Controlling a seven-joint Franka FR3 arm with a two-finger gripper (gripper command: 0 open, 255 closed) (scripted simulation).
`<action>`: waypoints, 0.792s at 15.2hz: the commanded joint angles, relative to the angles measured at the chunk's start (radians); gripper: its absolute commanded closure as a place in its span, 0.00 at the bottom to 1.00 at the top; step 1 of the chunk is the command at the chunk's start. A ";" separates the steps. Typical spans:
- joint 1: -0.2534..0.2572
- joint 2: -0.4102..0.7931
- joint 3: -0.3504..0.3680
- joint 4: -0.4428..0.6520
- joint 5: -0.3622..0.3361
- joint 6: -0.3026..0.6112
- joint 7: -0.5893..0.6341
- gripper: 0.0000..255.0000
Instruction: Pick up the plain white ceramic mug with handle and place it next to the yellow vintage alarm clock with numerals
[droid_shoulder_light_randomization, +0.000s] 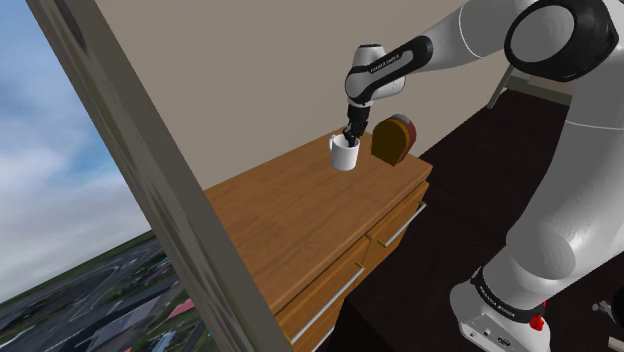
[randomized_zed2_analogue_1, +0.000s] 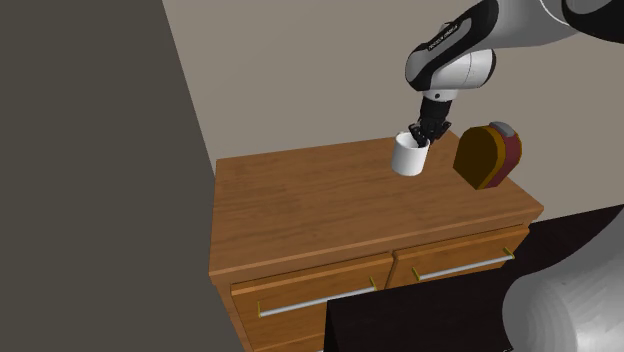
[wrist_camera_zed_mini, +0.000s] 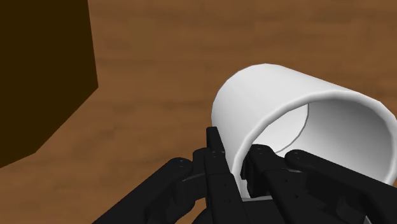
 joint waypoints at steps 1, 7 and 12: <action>0.000 0.001 0.000 0.000 0.000 0.002 0.000 1.00; 0.000 0.001 0.000 0.000 0.000 0.002 0.000 0.00; 0.000 -0.017 0.001 0.011 0.003 -0.027 -0.002 0.00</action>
